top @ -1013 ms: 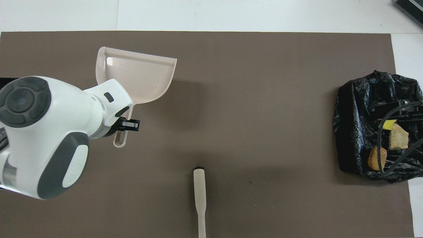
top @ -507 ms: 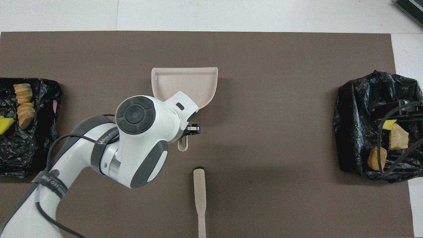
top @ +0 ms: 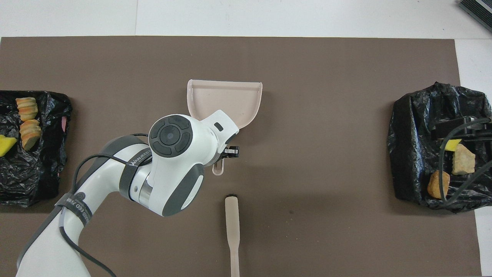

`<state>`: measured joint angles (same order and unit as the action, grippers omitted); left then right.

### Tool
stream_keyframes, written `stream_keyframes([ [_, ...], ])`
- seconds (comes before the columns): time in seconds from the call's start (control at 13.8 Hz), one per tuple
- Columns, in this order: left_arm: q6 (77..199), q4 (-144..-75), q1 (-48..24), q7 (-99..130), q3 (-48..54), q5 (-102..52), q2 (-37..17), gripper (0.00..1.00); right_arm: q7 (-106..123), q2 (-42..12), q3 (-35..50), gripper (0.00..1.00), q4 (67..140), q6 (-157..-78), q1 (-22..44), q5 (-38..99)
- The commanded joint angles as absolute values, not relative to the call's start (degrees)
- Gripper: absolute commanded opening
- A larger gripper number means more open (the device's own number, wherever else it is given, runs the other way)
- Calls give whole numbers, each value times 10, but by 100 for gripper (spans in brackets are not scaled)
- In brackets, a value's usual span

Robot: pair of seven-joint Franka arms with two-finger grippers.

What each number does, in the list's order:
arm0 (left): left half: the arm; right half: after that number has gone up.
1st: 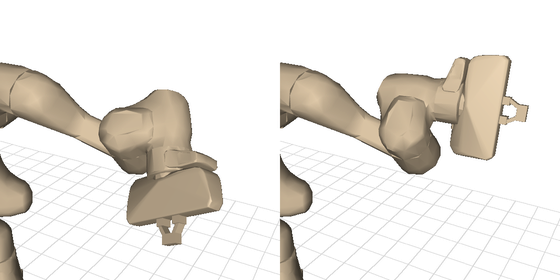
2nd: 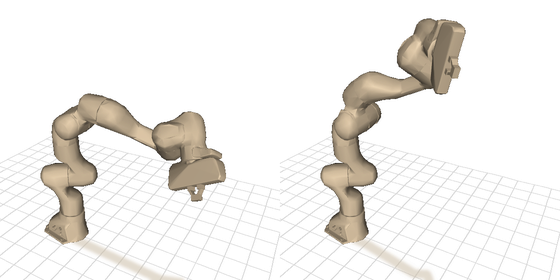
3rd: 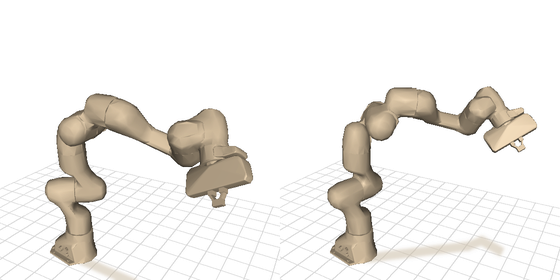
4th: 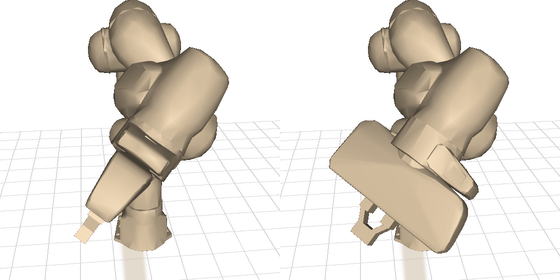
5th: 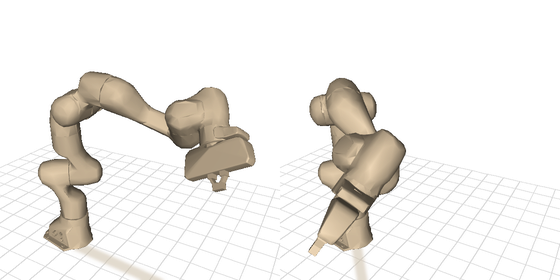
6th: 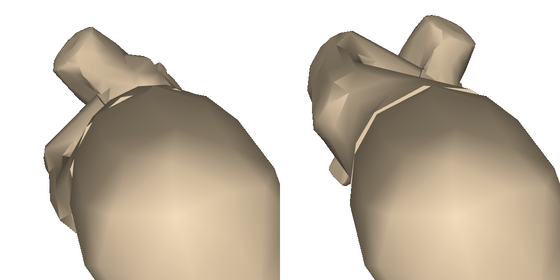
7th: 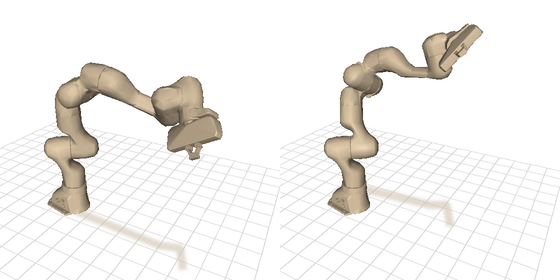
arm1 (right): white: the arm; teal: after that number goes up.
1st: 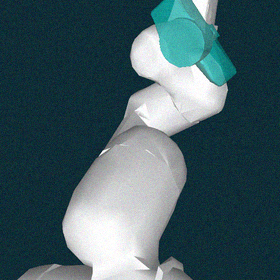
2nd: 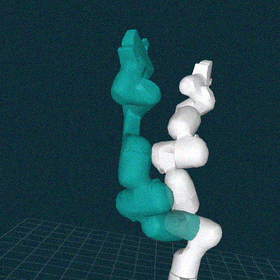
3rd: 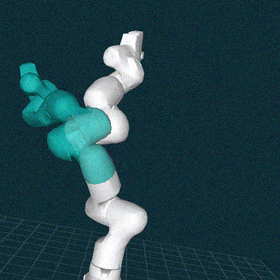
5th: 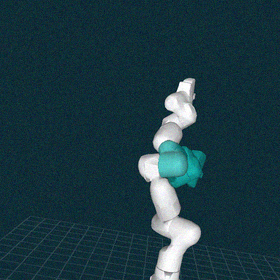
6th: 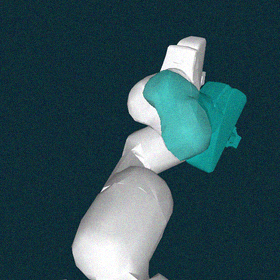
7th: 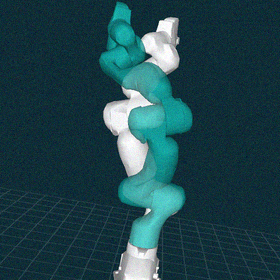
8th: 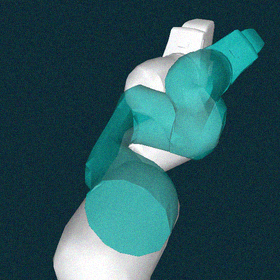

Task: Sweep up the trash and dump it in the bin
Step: 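Set the empty dustpan down at the table center with the left gripper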

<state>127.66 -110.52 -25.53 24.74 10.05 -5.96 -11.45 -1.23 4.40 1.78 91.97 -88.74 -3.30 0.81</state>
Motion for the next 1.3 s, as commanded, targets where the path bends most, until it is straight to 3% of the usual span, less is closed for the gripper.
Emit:
stream_keyframes([
  [0.0, 1300, -1112, -270, 243, 91, -69, -118, 0, 3, 47, 19, 100, 925, -894, -37, 9],
  [0.94, 1337, -1155, -284, 290, 91, -69, -125, 0, 2, 47, 19, 100, 925, -894, -36, 9],
  [1.01, 1340, -1155, -284, 293, 91, -69, -126, 6, 2, 47, 19, 100, 925, -894, -37, 9],
  [1.09, 1349, -1155, -282, 294, 91, -69, -126, 25, 2, 47, 19, 100, 925, -894, -37, 9],
  [1.23, 1354, -1151, -278, 305, 91, -69, -129, 100, 2, 47, 19, 100, 925, -894, -37, 9],
])
